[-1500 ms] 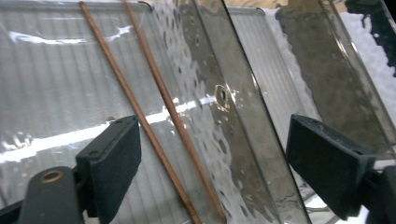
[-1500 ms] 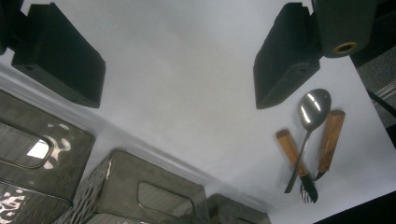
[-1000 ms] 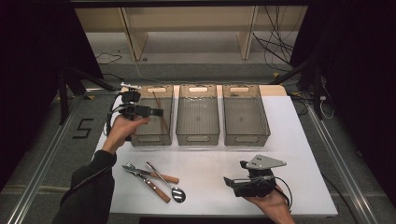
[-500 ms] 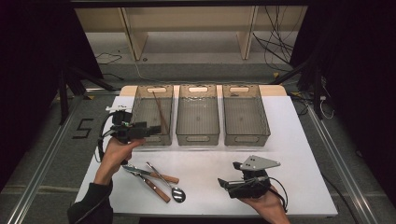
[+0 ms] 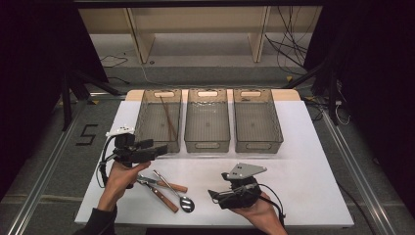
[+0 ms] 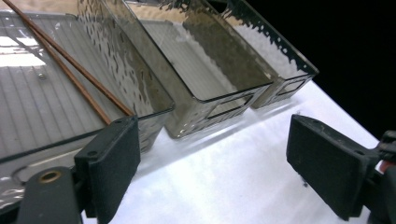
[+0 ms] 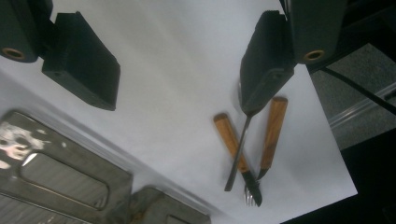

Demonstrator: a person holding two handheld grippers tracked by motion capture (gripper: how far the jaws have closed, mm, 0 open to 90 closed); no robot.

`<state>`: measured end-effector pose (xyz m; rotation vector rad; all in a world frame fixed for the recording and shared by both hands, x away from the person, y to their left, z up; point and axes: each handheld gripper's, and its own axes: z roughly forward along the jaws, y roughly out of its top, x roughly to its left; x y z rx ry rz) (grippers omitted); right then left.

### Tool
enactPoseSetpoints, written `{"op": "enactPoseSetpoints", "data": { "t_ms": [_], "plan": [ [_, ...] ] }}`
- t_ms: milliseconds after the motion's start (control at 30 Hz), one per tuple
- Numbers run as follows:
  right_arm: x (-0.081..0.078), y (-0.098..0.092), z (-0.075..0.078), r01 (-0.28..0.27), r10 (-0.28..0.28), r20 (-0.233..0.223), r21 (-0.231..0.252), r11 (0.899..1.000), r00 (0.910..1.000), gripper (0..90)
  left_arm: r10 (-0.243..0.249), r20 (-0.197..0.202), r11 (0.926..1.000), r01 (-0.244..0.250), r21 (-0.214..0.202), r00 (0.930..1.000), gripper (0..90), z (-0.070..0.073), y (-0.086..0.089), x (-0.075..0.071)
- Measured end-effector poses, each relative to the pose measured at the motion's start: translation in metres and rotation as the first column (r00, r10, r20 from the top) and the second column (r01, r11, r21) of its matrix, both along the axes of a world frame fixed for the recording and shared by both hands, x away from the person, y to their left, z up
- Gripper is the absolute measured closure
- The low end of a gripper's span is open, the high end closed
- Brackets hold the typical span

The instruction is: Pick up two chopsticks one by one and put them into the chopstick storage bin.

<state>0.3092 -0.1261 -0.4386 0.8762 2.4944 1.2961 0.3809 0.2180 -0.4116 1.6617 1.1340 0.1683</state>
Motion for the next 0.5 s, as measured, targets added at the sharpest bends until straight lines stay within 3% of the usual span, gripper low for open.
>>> {"op": "enactPoseSetpoints", "data": {
  "t_ms": [167, 500],
  "plan": [
    [0.001, 0.016, -0.001, -0.026, 0.026, -0.004, -0.011, 1.0, 0.9996, 31.2, -0.008, 0.021, 1.0, 0.008, 0.005, 0.9997, 16.8, -0.005, 0.0, -0.008],
    [0.003, 0.037, -0.008, -0.07, 0.07, -0.03, -0.027, 0.997, 0.9971, 33.8, -0.034, 0.021, 0.9993, 0.034, 0.017, 0.9992, 16.7, -0.018, 0.0, -0.014]
  ]
}}
